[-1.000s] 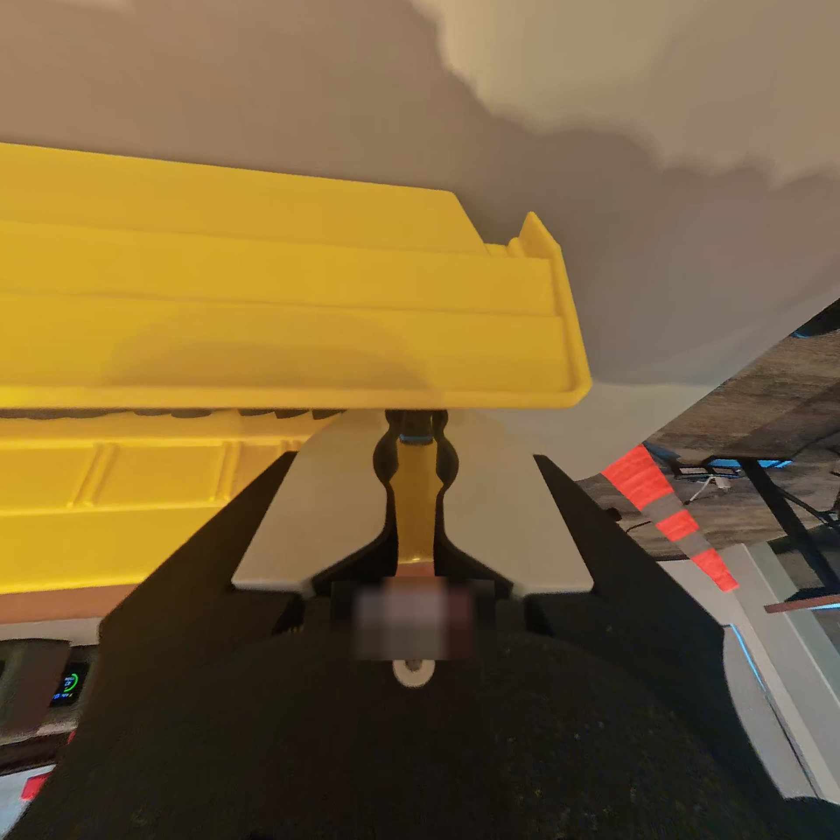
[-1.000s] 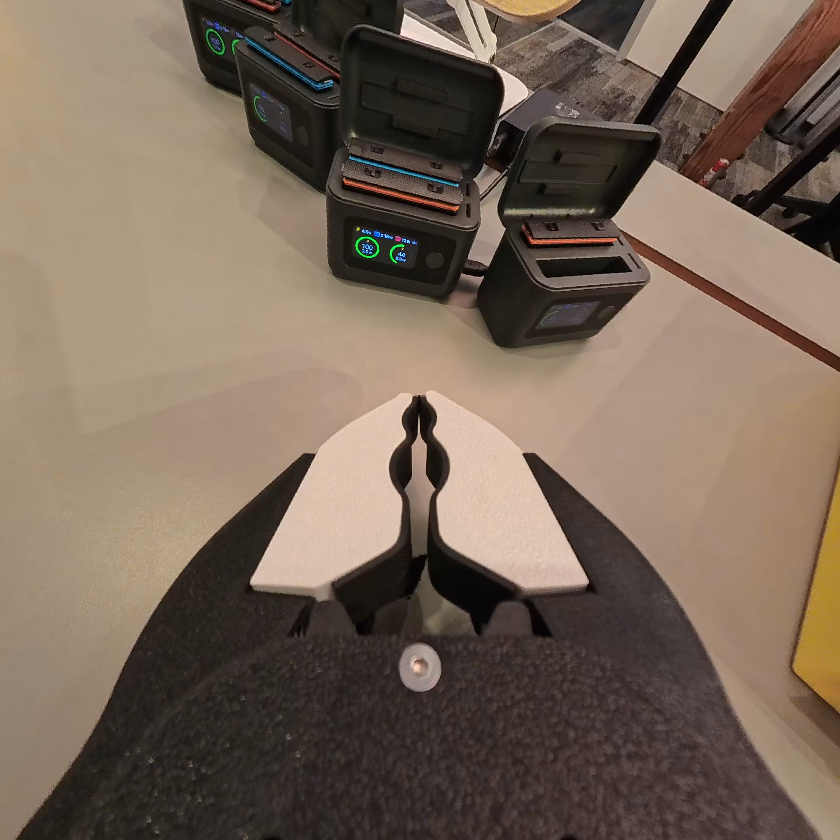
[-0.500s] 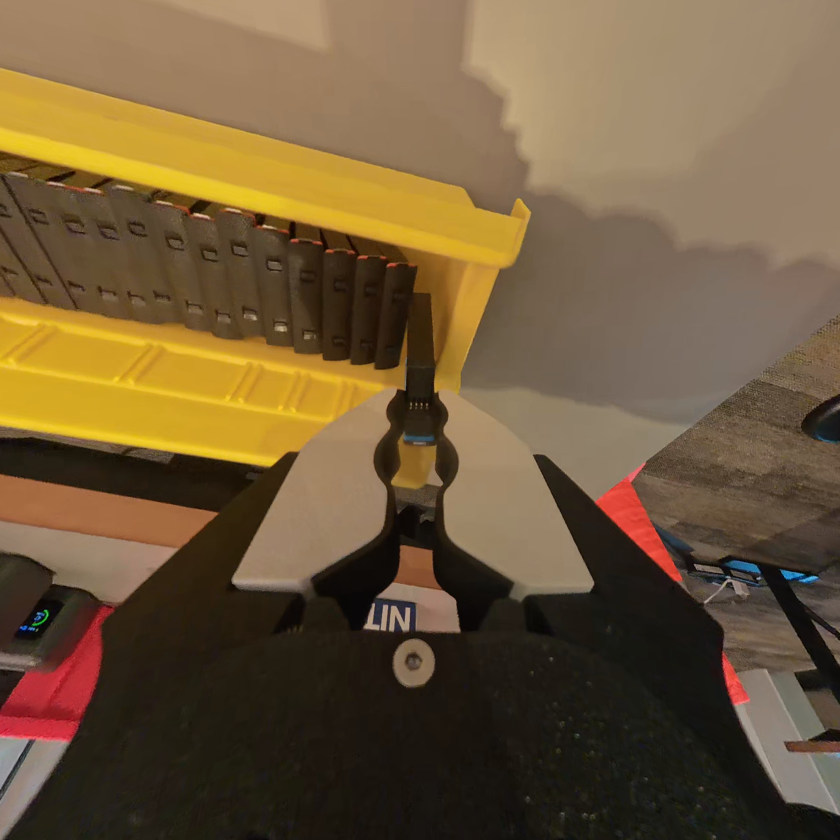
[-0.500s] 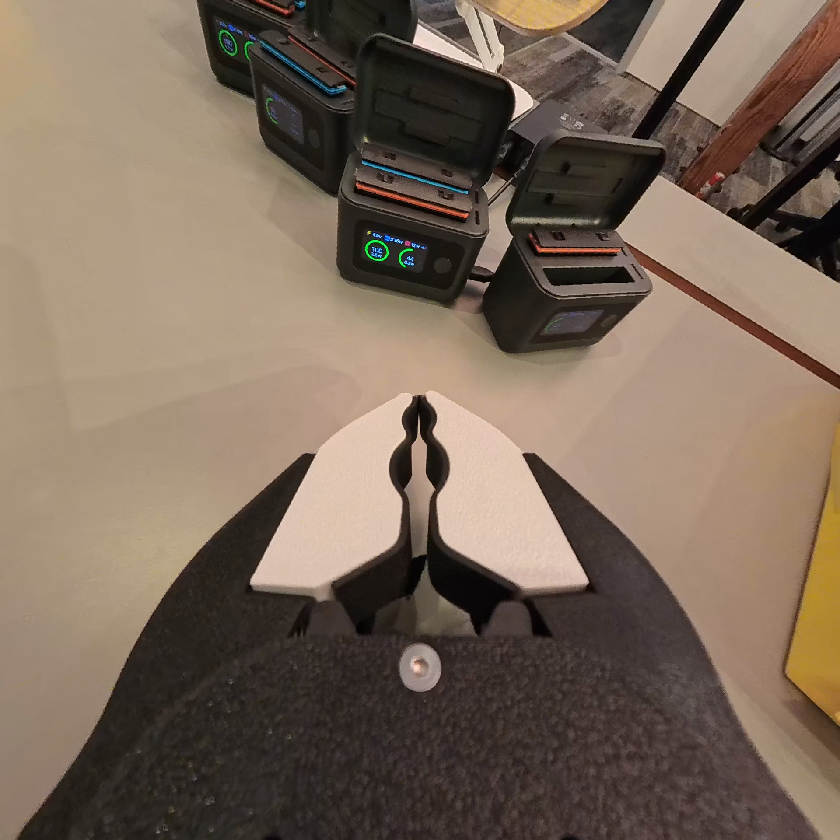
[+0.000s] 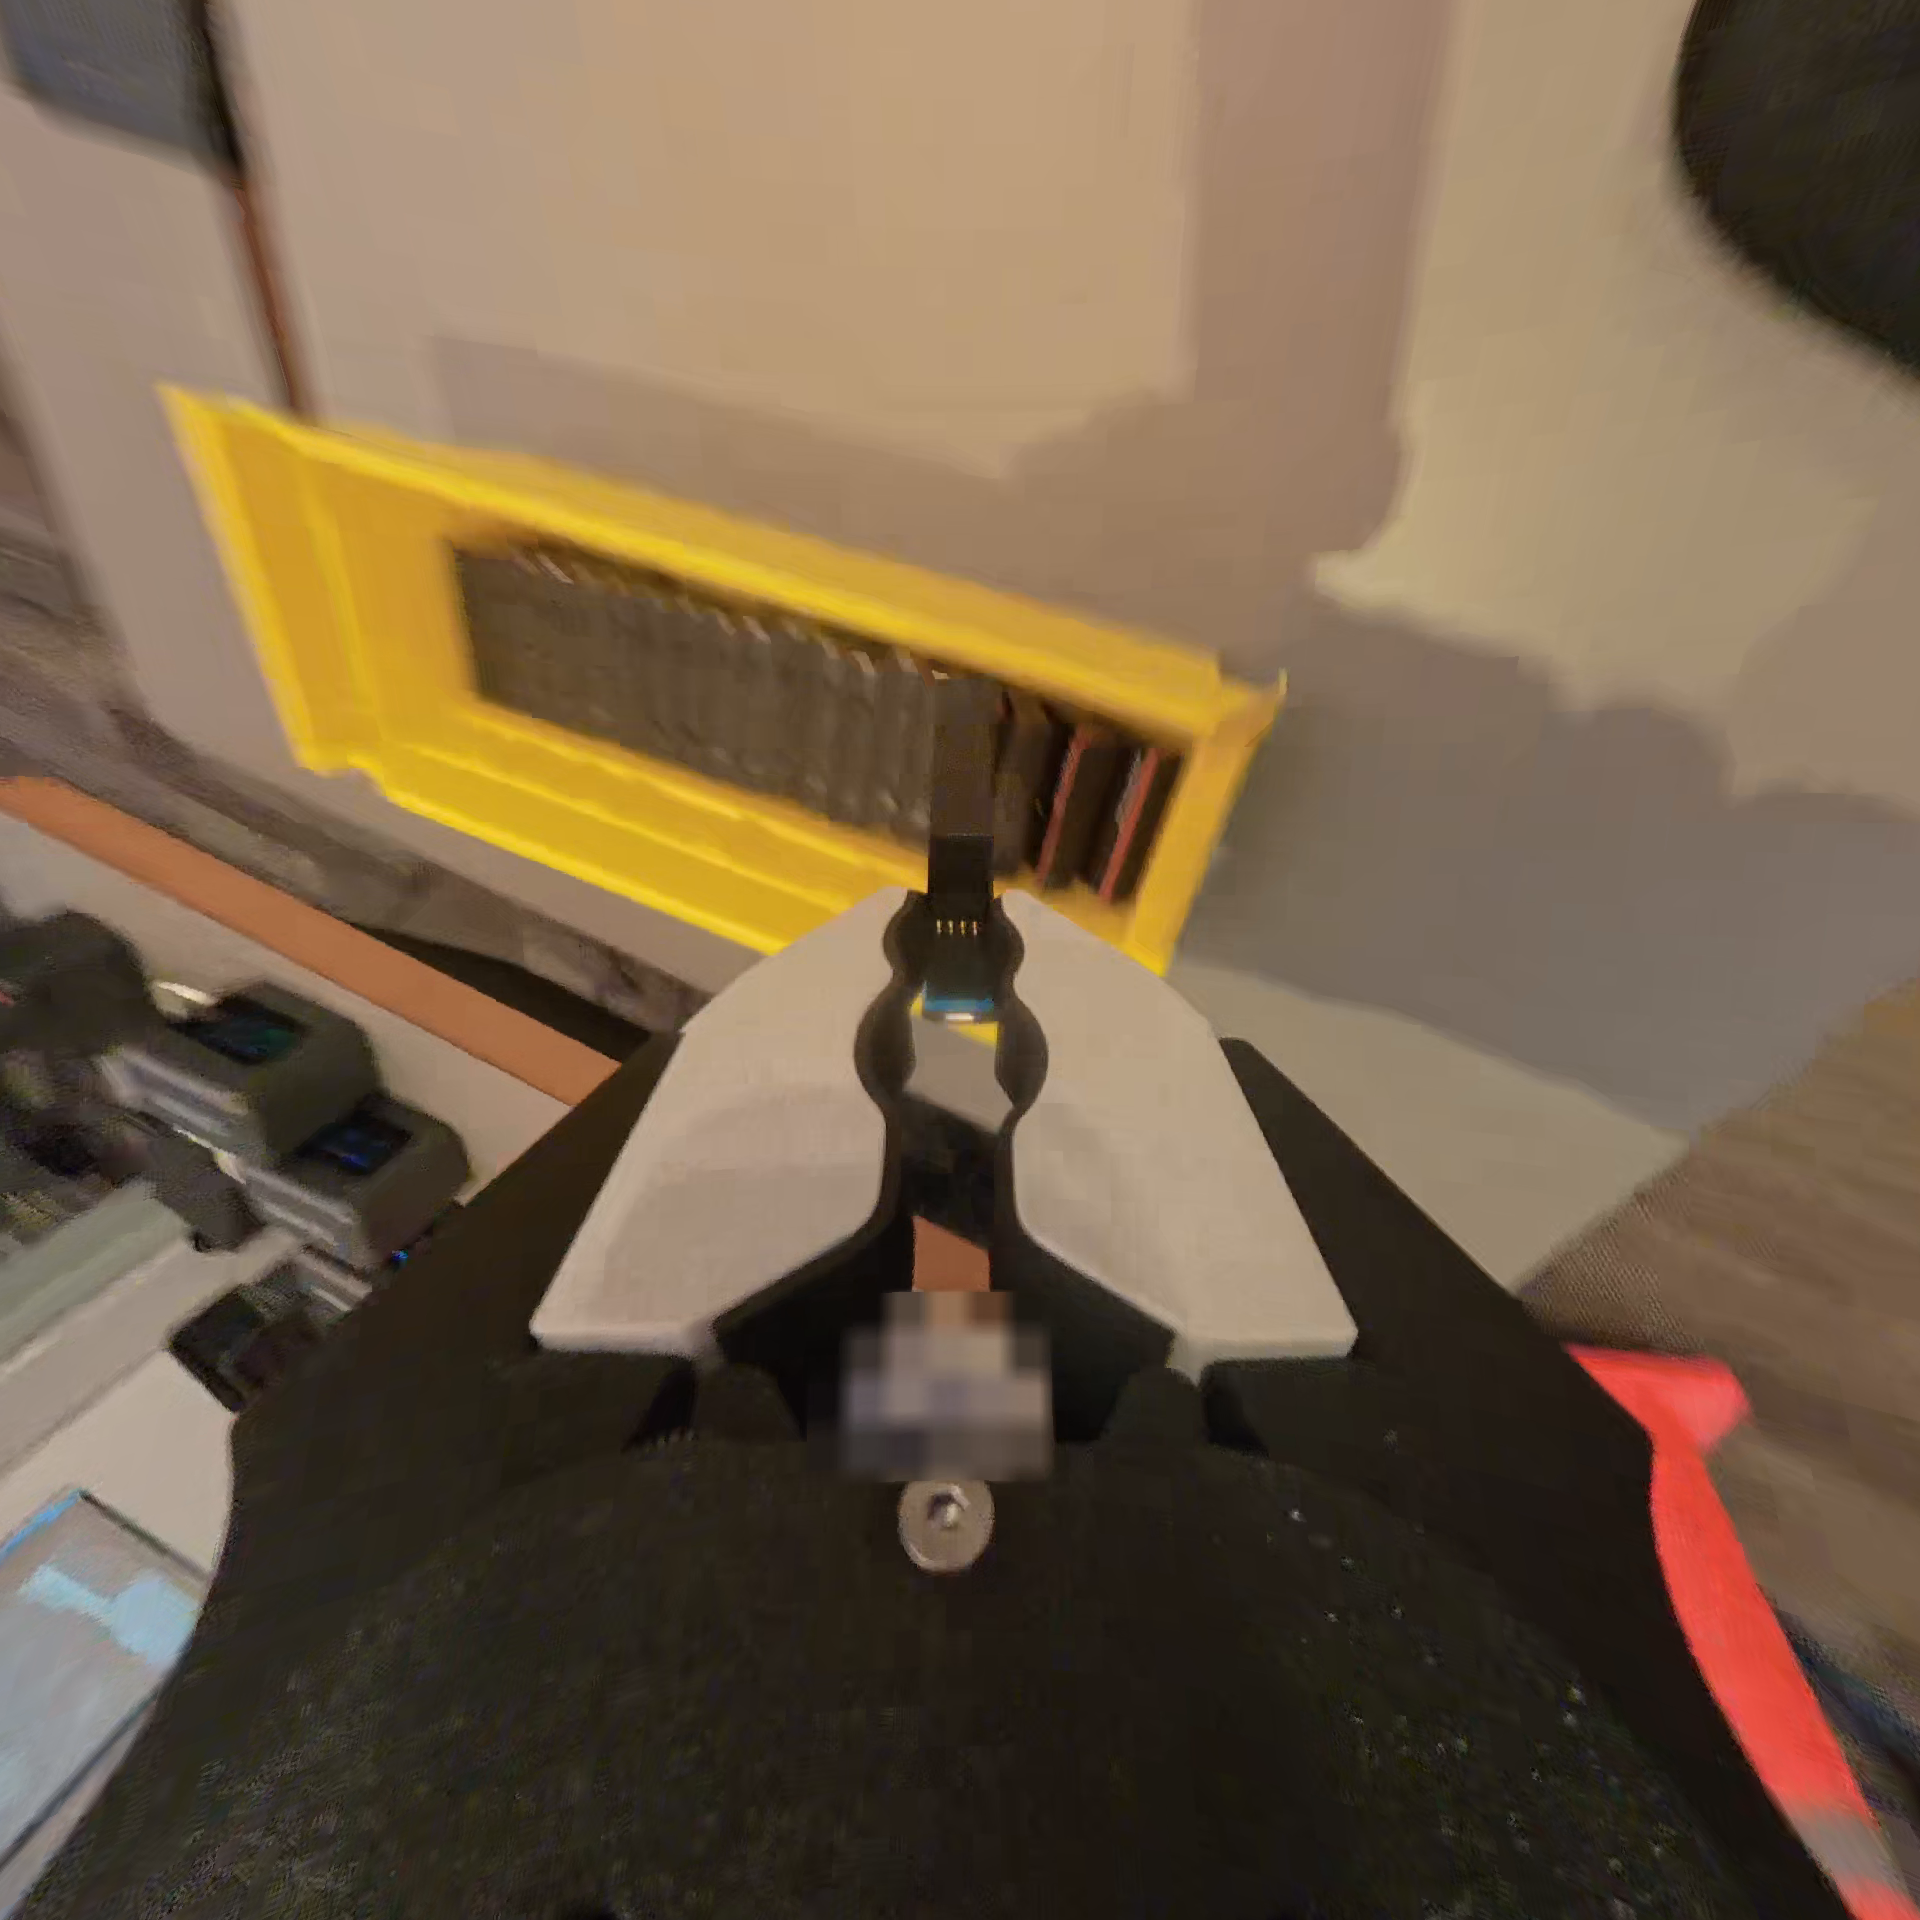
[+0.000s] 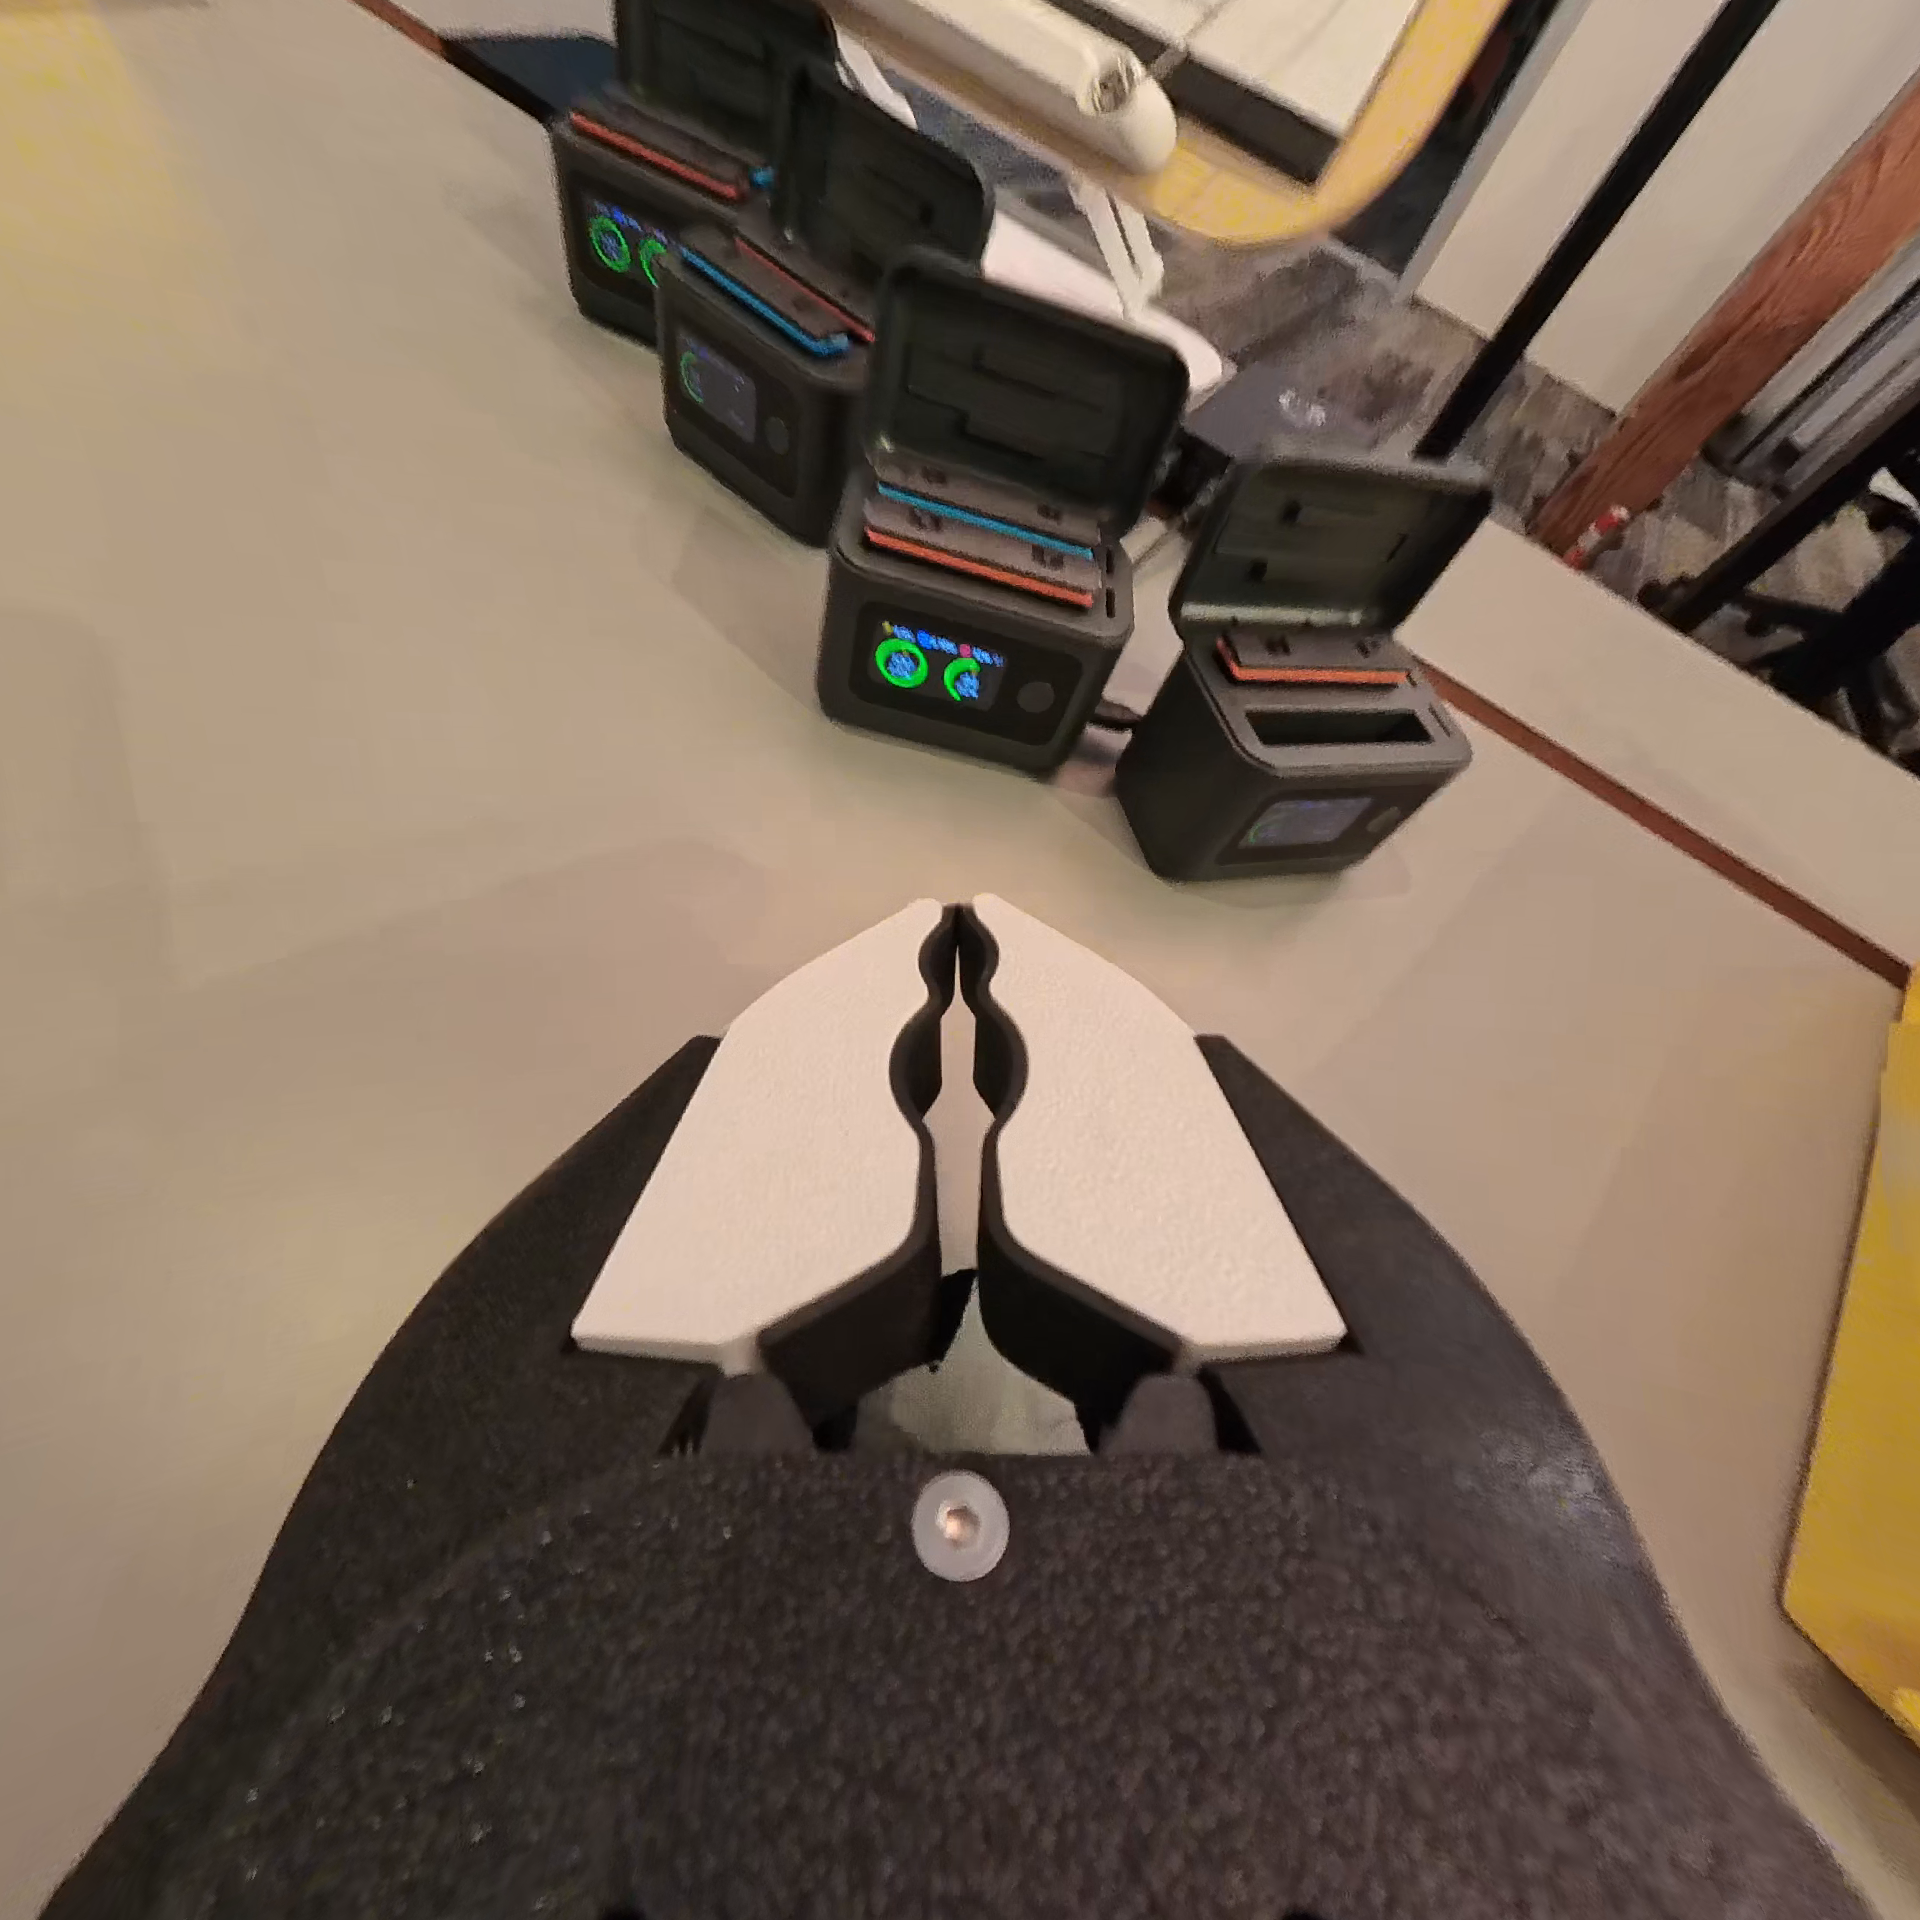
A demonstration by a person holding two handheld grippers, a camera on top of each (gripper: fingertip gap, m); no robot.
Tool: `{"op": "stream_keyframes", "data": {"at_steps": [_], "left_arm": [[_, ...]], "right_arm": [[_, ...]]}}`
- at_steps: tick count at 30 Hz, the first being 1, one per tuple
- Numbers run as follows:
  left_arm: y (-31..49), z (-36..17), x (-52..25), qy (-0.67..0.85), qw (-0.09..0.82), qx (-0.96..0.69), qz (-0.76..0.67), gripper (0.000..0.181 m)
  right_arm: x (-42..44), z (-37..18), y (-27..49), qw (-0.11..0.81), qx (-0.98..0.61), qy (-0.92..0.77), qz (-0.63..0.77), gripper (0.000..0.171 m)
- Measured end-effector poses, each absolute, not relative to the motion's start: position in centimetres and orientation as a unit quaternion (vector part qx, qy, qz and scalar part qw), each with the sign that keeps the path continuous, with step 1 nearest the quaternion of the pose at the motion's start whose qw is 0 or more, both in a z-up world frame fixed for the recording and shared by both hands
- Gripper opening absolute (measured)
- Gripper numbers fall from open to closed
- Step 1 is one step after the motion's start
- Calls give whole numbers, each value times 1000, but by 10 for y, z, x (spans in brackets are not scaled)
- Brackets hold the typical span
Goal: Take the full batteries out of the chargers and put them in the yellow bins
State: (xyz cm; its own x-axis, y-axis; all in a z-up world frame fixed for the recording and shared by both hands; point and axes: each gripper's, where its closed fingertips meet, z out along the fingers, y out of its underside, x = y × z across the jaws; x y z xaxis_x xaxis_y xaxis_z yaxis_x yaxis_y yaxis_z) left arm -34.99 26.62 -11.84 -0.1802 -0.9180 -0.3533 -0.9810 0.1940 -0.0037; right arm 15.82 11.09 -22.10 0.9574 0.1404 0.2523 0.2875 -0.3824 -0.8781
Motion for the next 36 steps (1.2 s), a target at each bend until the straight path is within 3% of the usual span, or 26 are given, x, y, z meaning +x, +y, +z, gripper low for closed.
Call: {"op": "stream_keyframes", "data": {"at_steps": [3,7,13,19,20,22,26,28,30,36], "left_arm": [[245,-87,-294,768,252,-587,40,11],[201,-86,-223,793,314,-519,-47,11],[133,-134,-121,838,302,-430,-147,11],[79,-166,-40,863,287,-358,-212,11],[73,-167,-32,864,286,-351,-222,11],[65,-171,-21,867,284,-340,-227,11],[61,-152,-8,824,342,-337,-302,14],[65,-134,-2,767,368,-355,-388,38],[64,-119,5,693,364,-381,-492,48],[51,-95,34,516,349,-406,-668,33]], "right_arm": [[132,-203,110,580,-796,-171,-32,0],[85,-178,102,610,-751,-251,14,7],[5,-147,78,604,-698,-384,37,21],[-25,-176,70,544,-701,-462,9,33],[-22,-182,72,540,-706,-459,0,33],[-15,-186,73,543,-710,-449,-4,13],[-5,-162,67,602,-693,-374,137,10],[9,-131,65,654,-655,-301,229,10],[21,-96,58,697,-596,-234,322,10],[46,-60,51,735,-490,-109,455,10]]}}
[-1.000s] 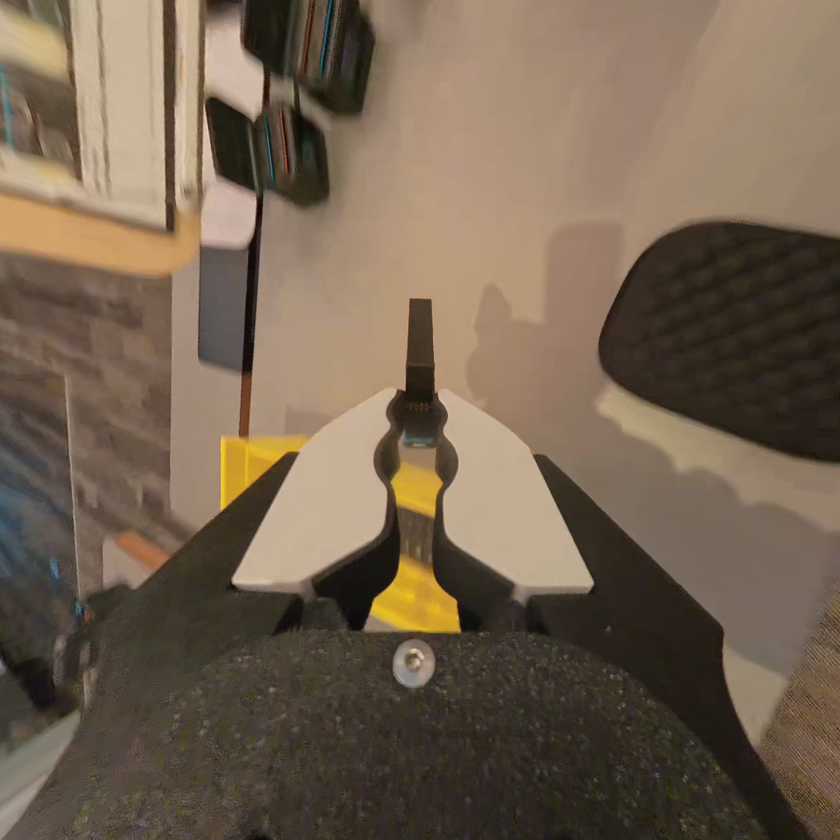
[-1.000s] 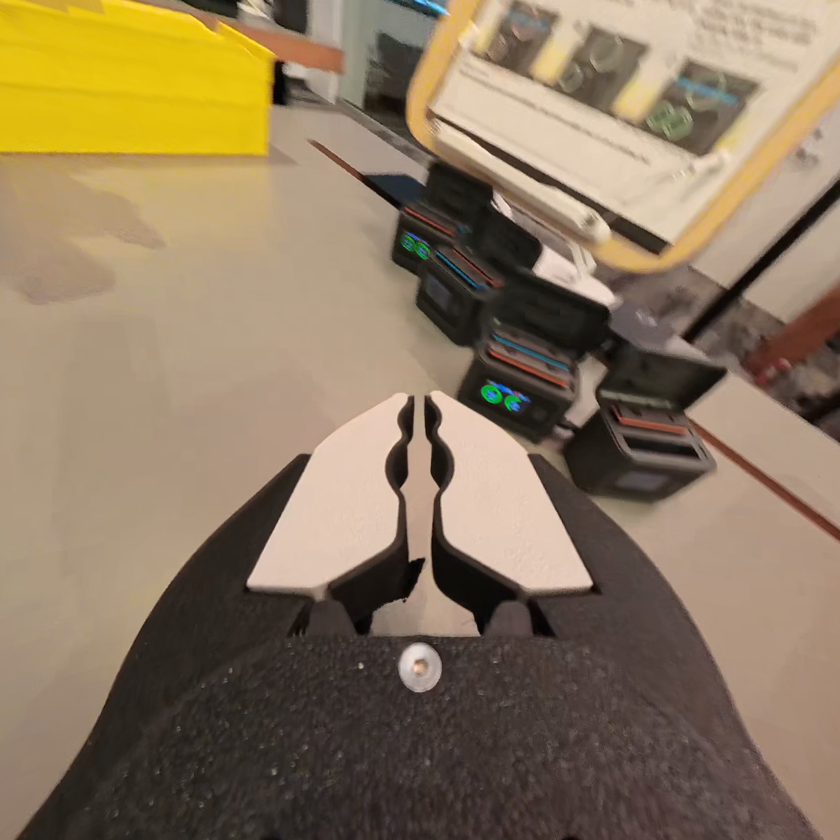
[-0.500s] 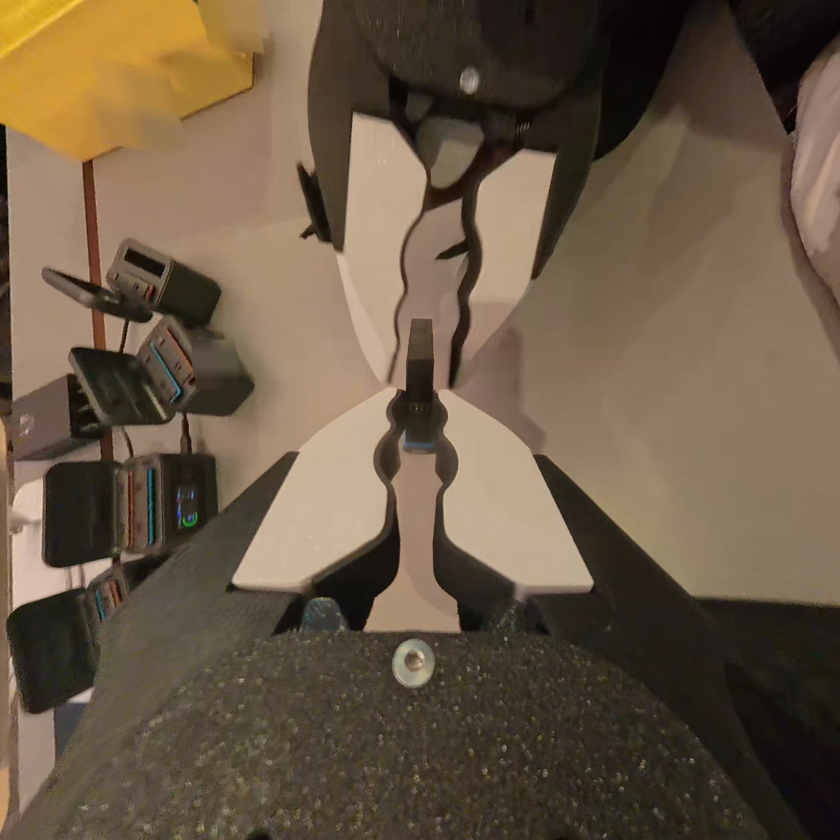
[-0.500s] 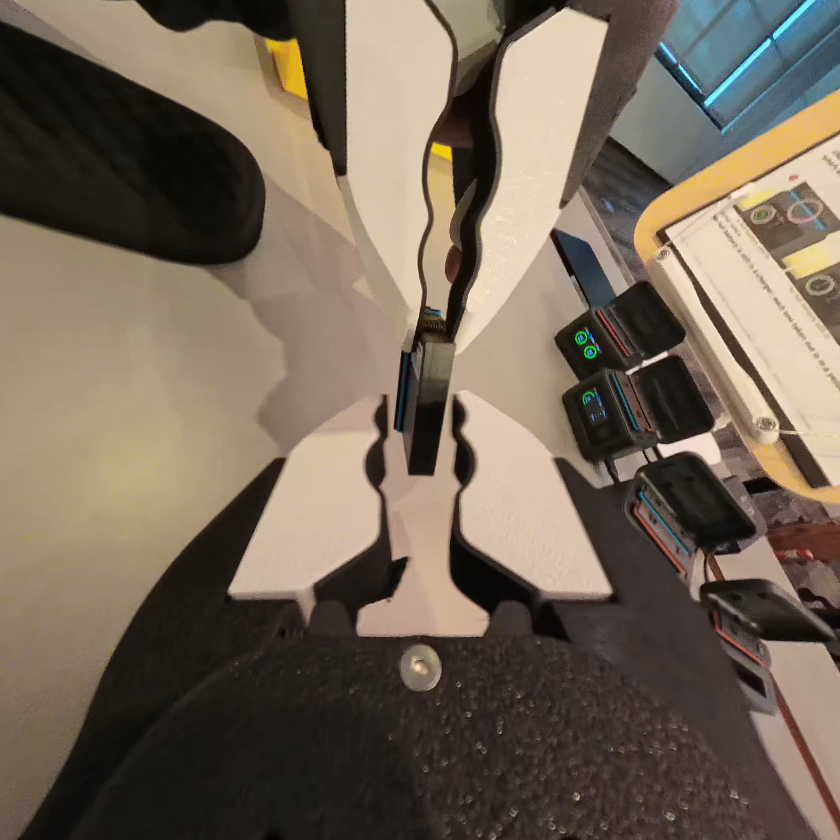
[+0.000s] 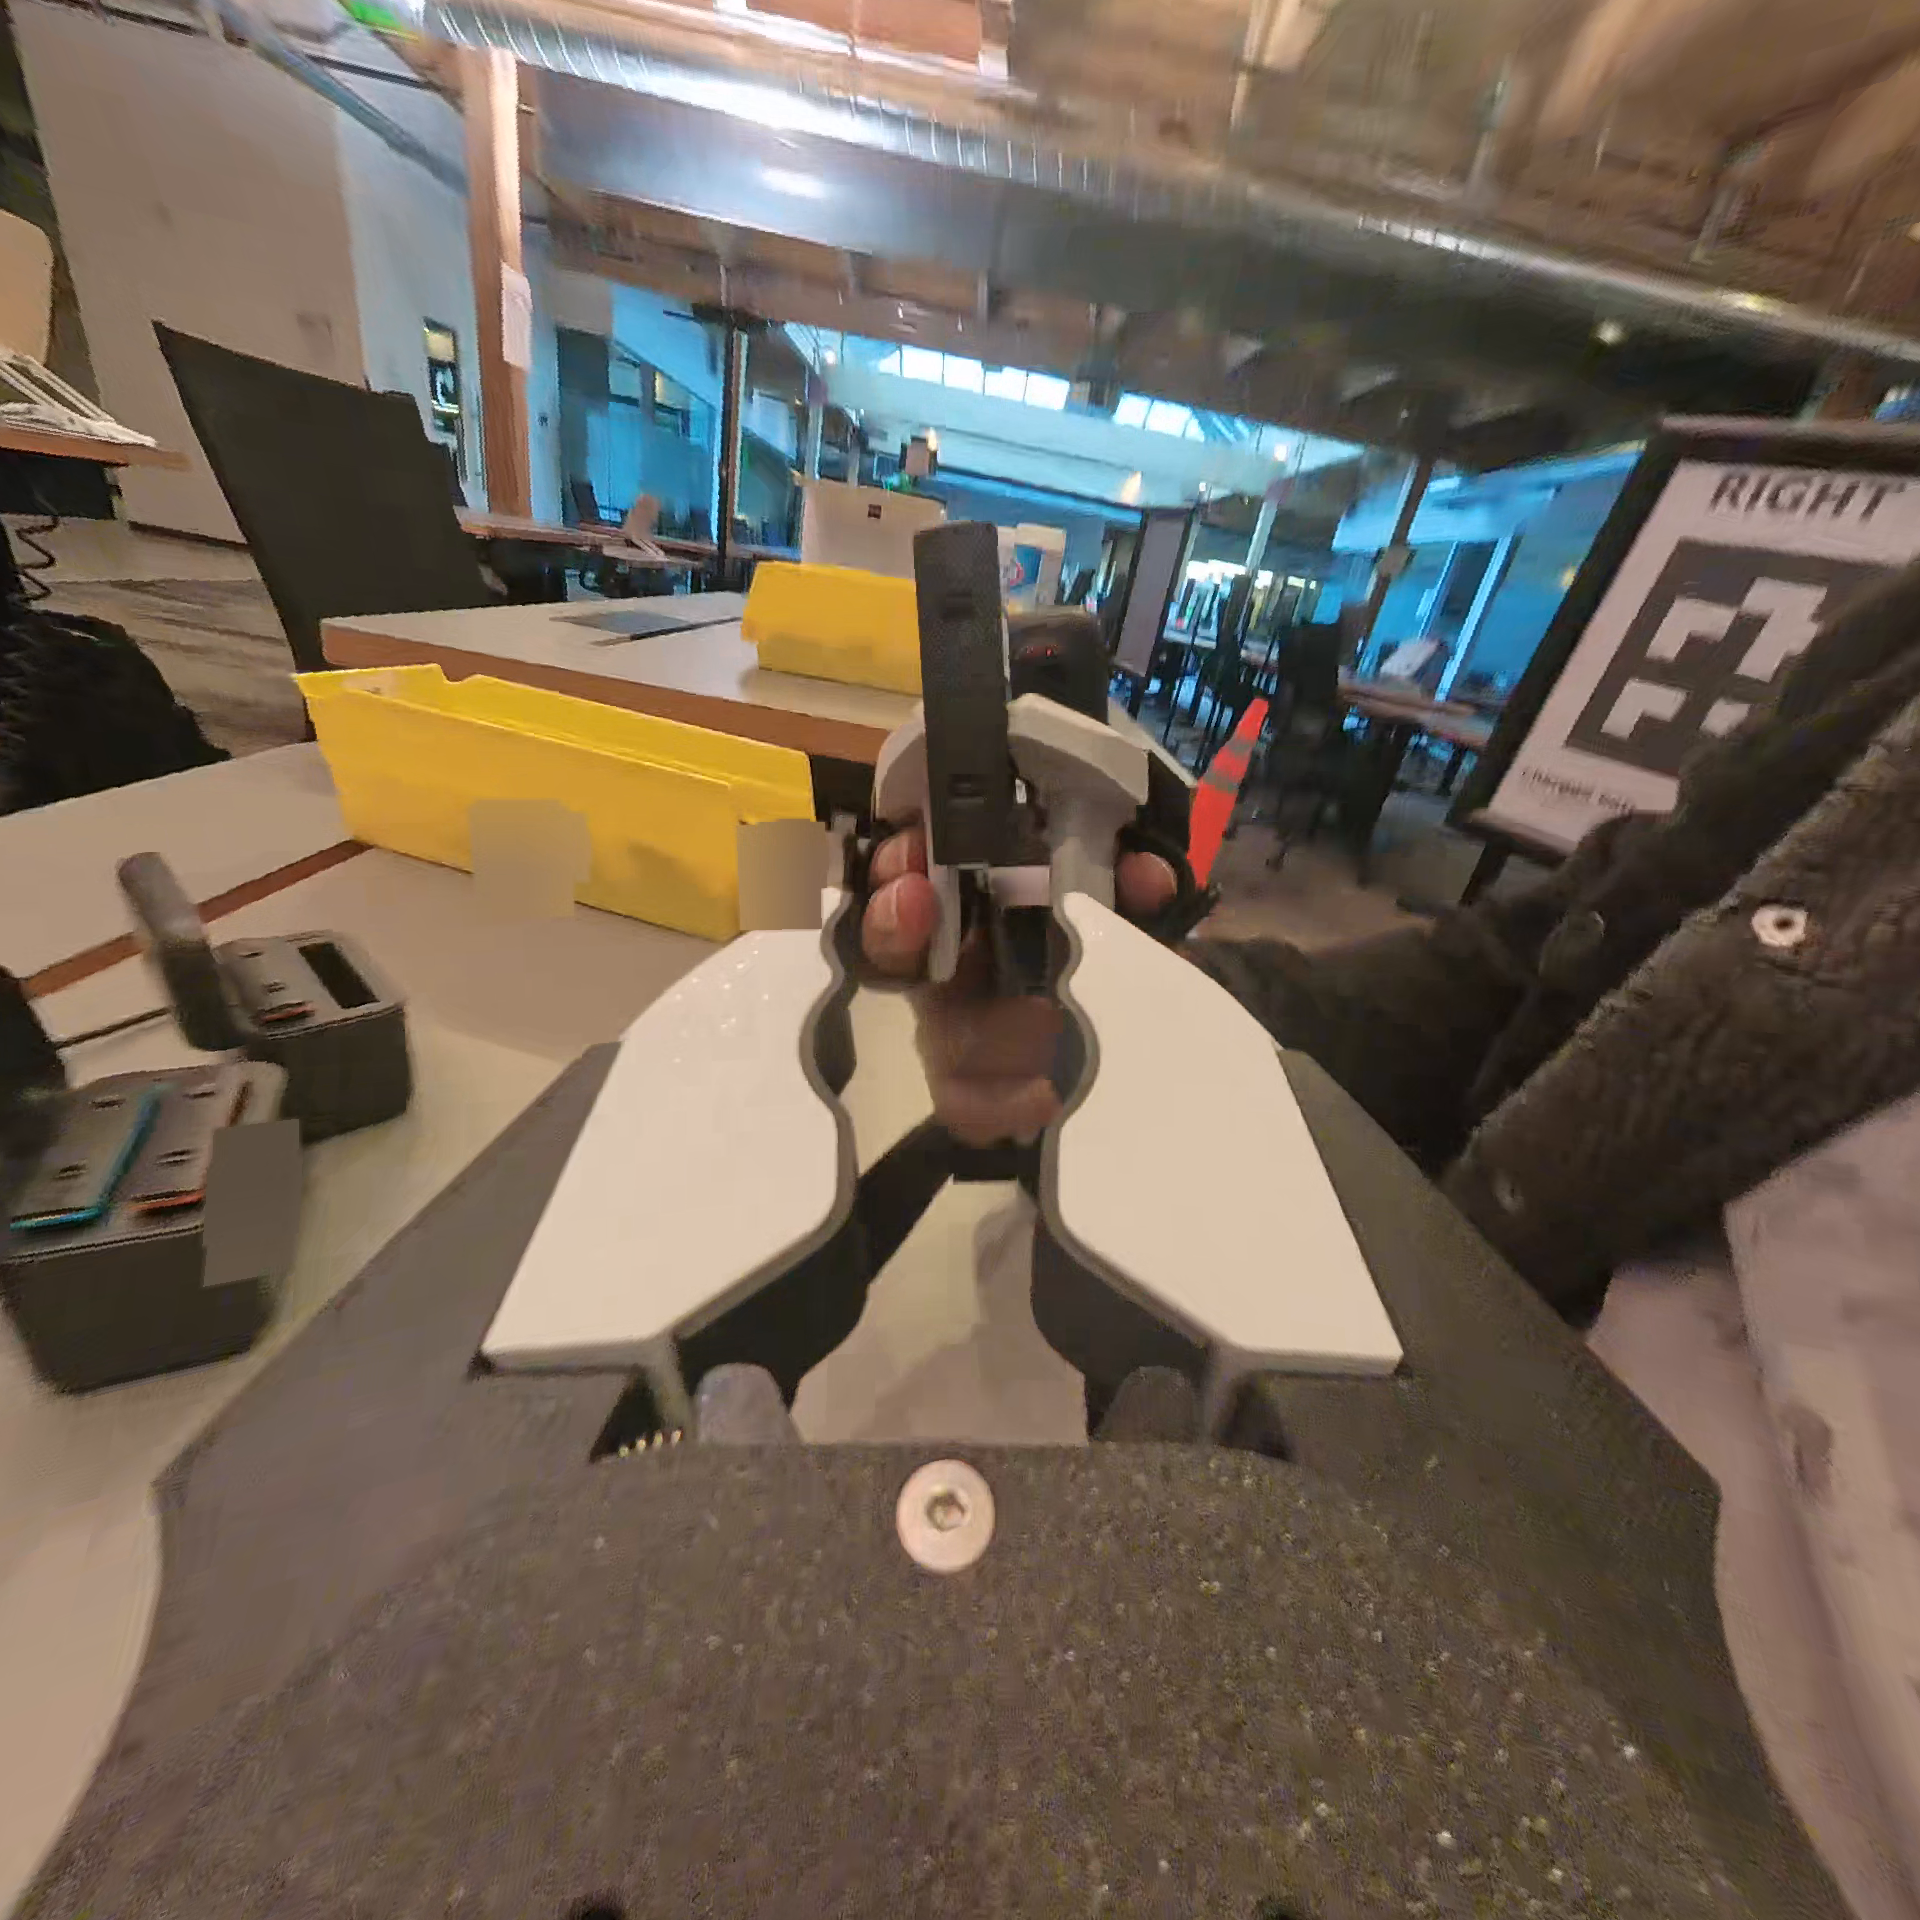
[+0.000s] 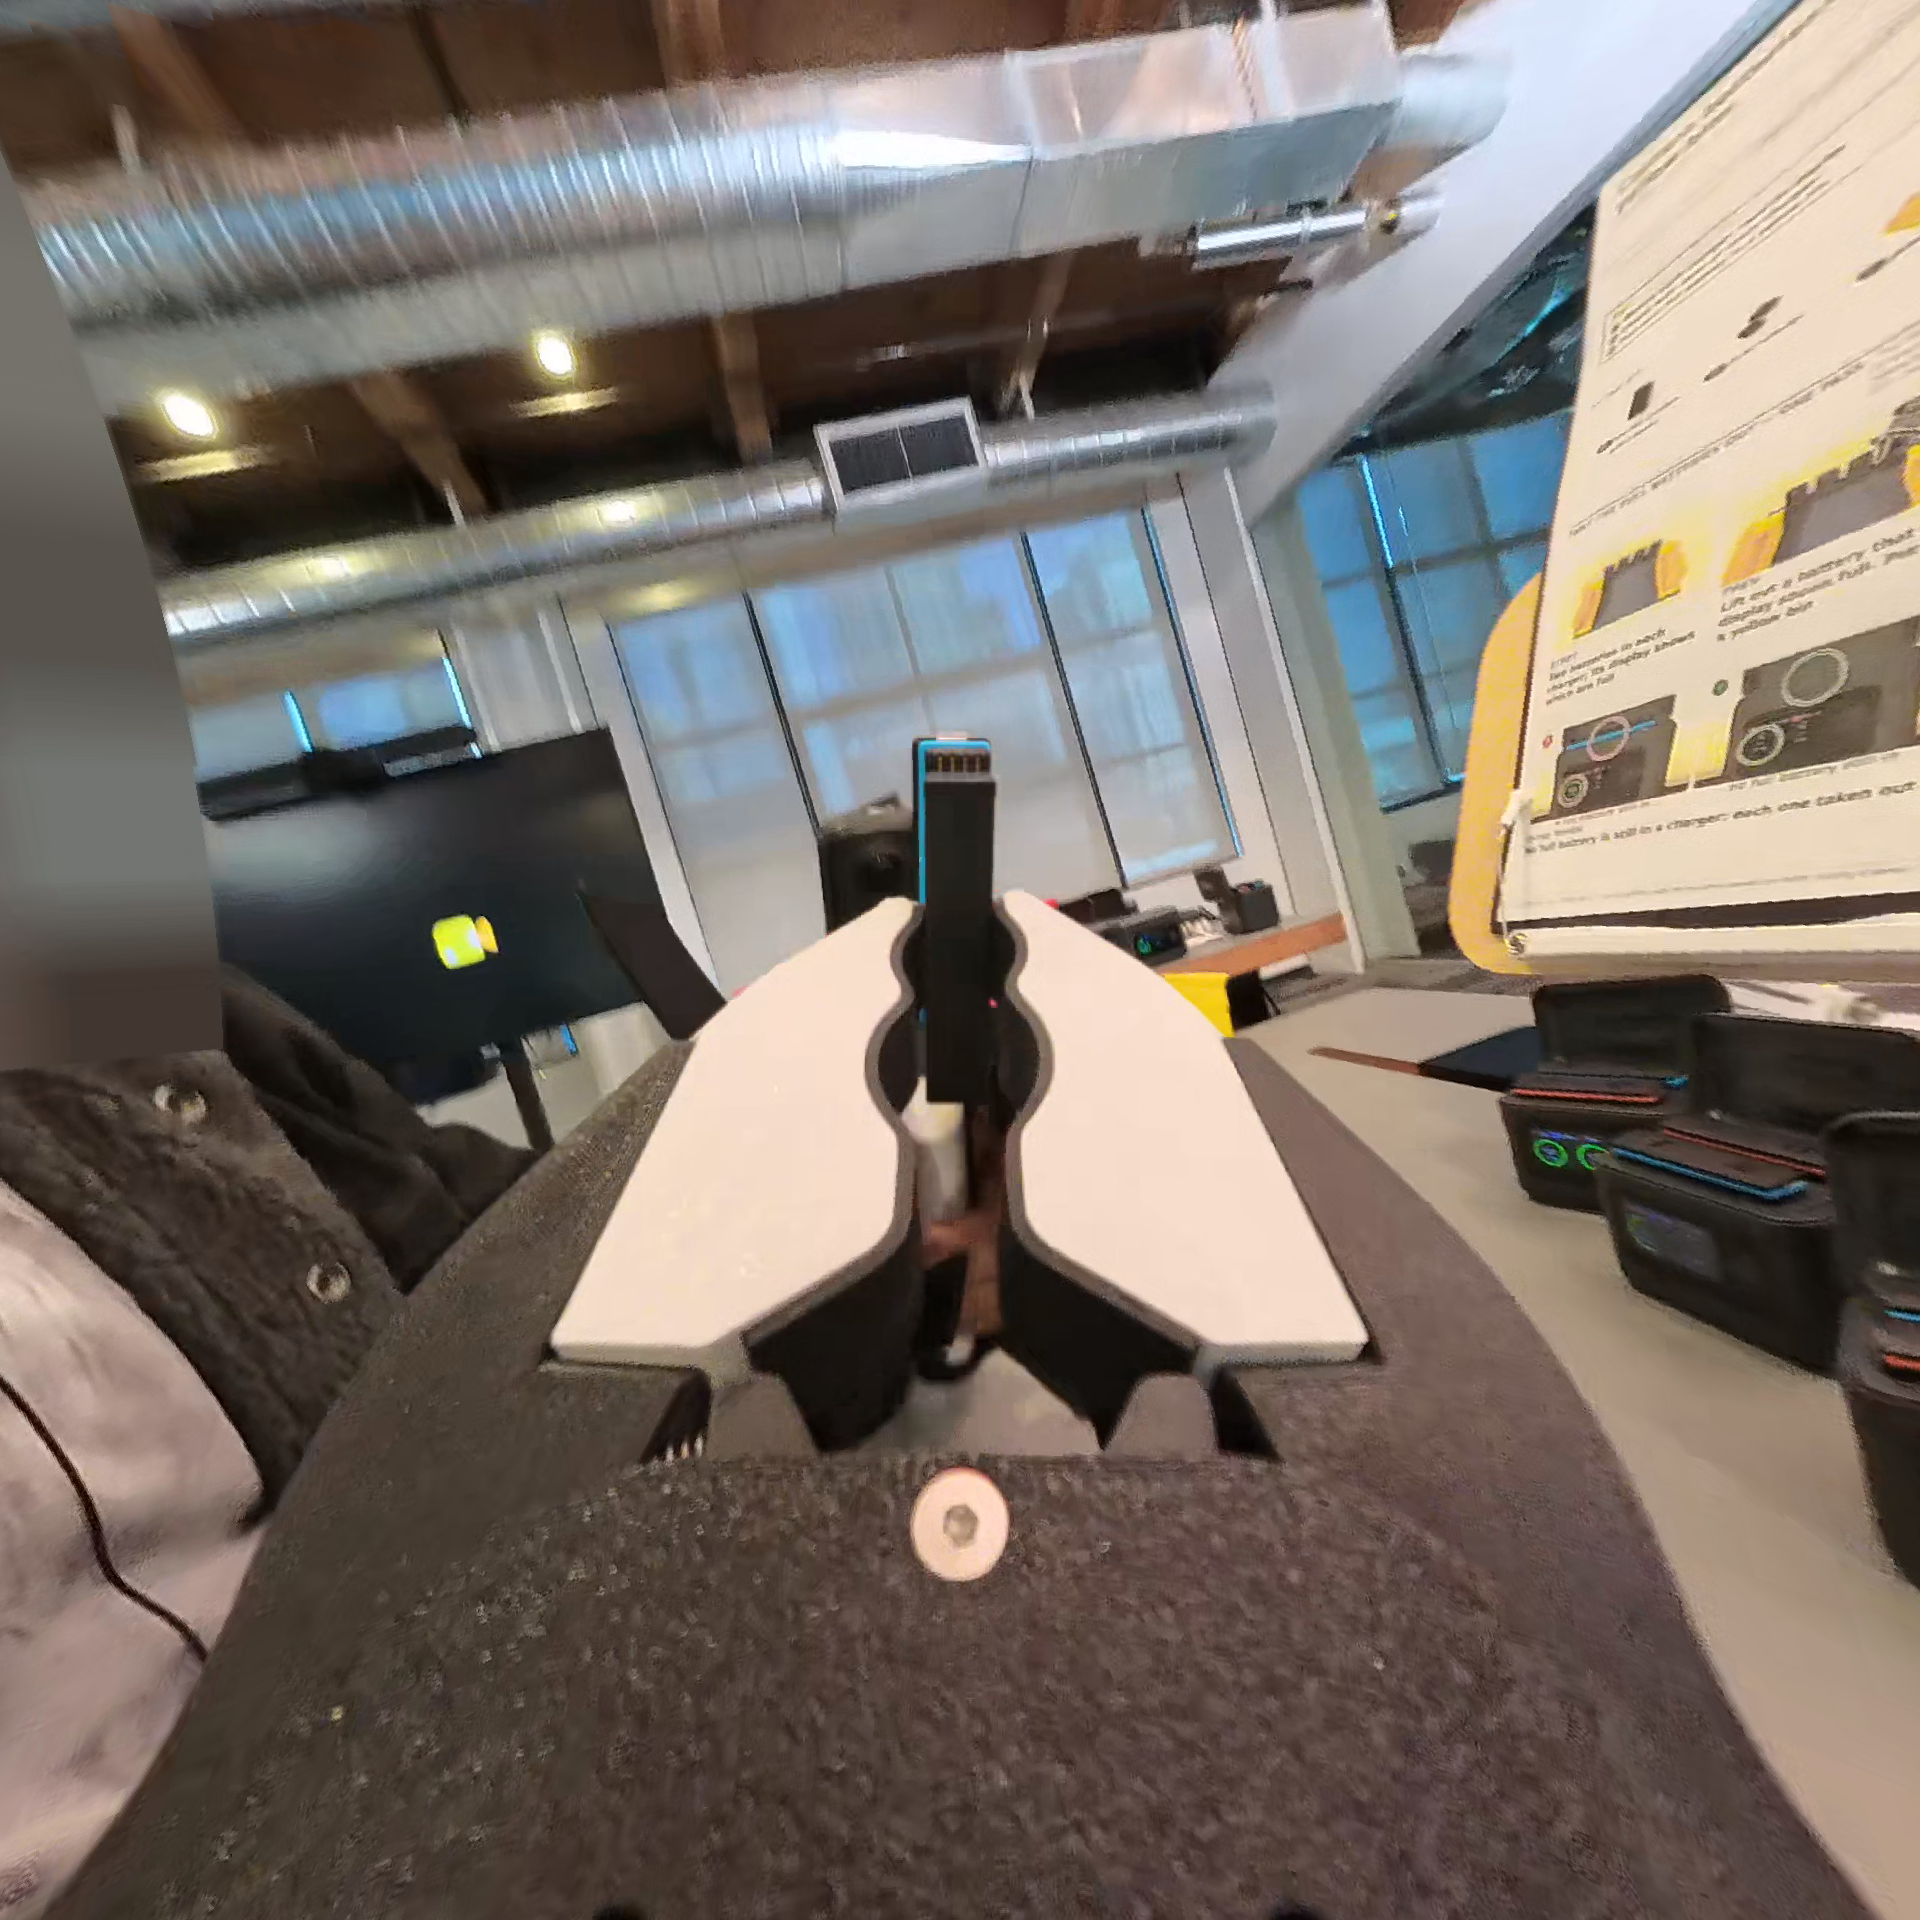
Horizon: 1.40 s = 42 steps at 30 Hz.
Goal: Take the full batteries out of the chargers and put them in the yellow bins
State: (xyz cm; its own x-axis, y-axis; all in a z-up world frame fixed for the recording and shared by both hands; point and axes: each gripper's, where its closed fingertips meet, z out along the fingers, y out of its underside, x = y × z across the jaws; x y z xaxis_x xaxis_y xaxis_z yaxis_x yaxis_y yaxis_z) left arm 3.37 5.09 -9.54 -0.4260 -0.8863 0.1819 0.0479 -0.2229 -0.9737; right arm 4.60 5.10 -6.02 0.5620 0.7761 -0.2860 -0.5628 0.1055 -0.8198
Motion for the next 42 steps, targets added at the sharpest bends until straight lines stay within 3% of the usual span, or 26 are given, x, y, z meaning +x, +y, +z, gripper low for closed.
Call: {"op": "stream_keyframes", "data": {"at_steps": [8,13,21,26,32,38,42], "left_arm": [[43,-88,46,468,390,-400,-684,15],[45,-94,41,504,373,-404,-666,15],[67,-141,32,652,379,-442,-486,15],[60,-175,37,705,357,-449,-417,15],[50,-184,35,720,335,-430,-430,15],[58,-177,38,688,352,-440,-457,16],[98,-162,46,581,392,-523,-485,23]], "right_arm": [[36,-69,54,722,-487,-103,480,11],[28,-85,55,691,-527,-145,472,11],[49,-119,65,637,-675,-305,215,27],[52,-140,62,548,-723,-415,75,30],[46,-163,50,475,-740,-461,123,35],[43,-163,58,518,-741,-405,141,17],[66,-143,77,599,-730,-326,45,13]]}}
